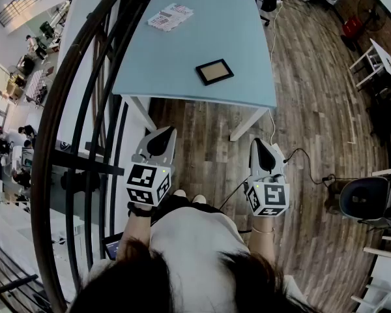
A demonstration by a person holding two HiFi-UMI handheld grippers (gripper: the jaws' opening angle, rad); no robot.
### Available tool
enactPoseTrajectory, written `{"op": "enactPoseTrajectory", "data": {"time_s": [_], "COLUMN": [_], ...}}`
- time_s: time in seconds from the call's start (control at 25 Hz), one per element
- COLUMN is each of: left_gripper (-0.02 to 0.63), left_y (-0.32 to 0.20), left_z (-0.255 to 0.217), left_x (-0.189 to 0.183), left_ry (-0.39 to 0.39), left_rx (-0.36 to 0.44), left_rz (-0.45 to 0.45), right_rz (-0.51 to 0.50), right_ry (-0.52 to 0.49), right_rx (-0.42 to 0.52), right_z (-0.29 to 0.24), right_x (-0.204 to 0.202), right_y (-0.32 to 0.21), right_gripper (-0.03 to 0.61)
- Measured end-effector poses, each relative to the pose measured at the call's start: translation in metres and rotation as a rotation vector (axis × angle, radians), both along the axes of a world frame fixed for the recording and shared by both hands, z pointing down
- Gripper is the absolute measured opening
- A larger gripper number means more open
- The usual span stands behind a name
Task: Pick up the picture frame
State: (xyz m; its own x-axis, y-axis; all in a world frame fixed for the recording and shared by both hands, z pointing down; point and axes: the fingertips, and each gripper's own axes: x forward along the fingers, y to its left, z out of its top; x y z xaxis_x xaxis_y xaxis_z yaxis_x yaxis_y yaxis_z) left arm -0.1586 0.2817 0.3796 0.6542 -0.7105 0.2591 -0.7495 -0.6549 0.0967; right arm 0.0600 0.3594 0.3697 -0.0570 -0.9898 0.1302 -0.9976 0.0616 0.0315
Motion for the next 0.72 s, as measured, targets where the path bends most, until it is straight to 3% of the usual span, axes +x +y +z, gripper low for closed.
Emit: {"op": "enactPoseTrajectory", "data": {"time_s": [0.4, 0.72], "left_gripper": [0.058, 0.058], "left_y": [-0.008, -0.071], "left_z": [0.010, 0.019], "left_x": [0.009, 0.032], "left_ry": [-0.002, 0.000], "left_rx": [-0.010, -0.014], "left_rz": [-0.020, -0.003], "right_rz": [-0.029, -0.021], "right_ry": [-0.034, -0.033], "right_rx": [-0.008, -0.005], "right_z": [0.010, 0.014], "right_x": [0.009, 0.029], "right_y": [-0.009, -0.068], "right_gripper": [0.003, 0.005]}}
